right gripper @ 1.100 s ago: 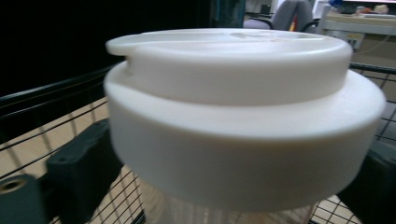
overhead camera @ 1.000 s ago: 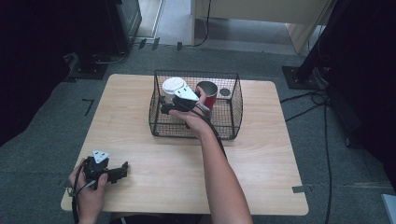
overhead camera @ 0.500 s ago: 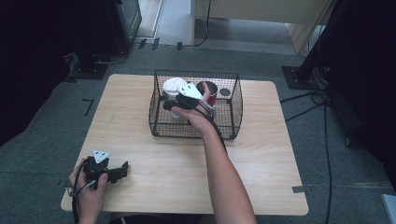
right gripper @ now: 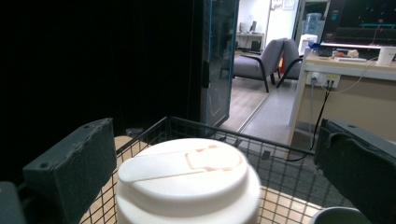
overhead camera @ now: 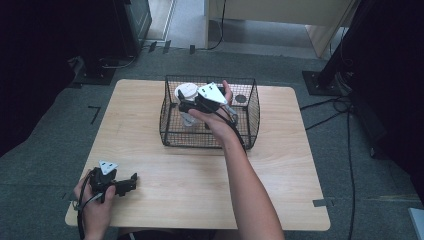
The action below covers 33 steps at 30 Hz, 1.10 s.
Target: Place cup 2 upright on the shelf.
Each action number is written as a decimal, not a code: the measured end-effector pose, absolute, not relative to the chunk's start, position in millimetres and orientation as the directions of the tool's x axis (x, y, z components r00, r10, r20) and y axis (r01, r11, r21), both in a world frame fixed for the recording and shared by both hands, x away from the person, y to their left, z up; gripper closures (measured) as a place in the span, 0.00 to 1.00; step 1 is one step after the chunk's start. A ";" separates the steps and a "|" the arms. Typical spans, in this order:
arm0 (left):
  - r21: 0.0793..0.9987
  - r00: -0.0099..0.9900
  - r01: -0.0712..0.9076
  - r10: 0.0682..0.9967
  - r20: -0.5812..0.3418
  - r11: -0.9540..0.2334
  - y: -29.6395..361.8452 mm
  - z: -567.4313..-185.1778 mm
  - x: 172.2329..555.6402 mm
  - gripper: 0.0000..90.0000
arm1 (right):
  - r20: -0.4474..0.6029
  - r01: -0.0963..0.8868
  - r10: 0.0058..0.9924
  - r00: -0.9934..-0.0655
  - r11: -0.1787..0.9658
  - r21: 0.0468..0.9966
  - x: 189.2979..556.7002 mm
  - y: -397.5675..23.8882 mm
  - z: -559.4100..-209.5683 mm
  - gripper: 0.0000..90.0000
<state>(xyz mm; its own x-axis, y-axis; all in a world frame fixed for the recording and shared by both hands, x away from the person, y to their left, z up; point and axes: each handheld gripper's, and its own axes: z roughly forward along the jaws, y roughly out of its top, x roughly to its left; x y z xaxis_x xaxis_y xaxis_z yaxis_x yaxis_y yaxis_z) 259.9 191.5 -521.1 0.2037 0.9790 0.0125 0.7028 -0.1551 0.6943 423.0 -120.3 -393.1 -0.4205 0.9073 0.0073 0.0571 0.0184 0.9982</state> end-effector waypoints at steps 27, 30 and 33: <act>0.695 0.202 0.703 0.979 0.011 -0.152 191.3 -521.3 259.9 0.00 | -0.001 0.043 0.931 -0.366 0.018 0.999 369.9 -185.6 -399.7 0.00; 0.695 0.201 0.703 0.980 0.011 -0.152 191.2 -521.2 259.8 0.00 | 0.003 0.045 0.934 -0.357 0.014 0.999 365.0 -192.4 -402.1 0.00; 0.695 0.202 0.703 0.979 0.011 -0.153 191.3 -521.2 259.8 0.00 | 0.005 0.044 0.937 -0.349 0.011 0.999 359.6 -199.6 -405.3 0.00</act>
<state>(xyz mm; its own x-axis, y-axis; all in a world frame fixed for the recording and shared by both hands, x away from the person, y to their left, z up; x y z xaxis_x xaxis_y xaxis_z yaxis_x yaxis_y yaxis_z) 259.8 191.3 -521.2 0.2022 0.9793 0.0108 0.7027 -0.1528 0.6949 359.6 -199.6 -405.3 -0.3489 0.9371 0.0050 0.0445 0.0112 0.9989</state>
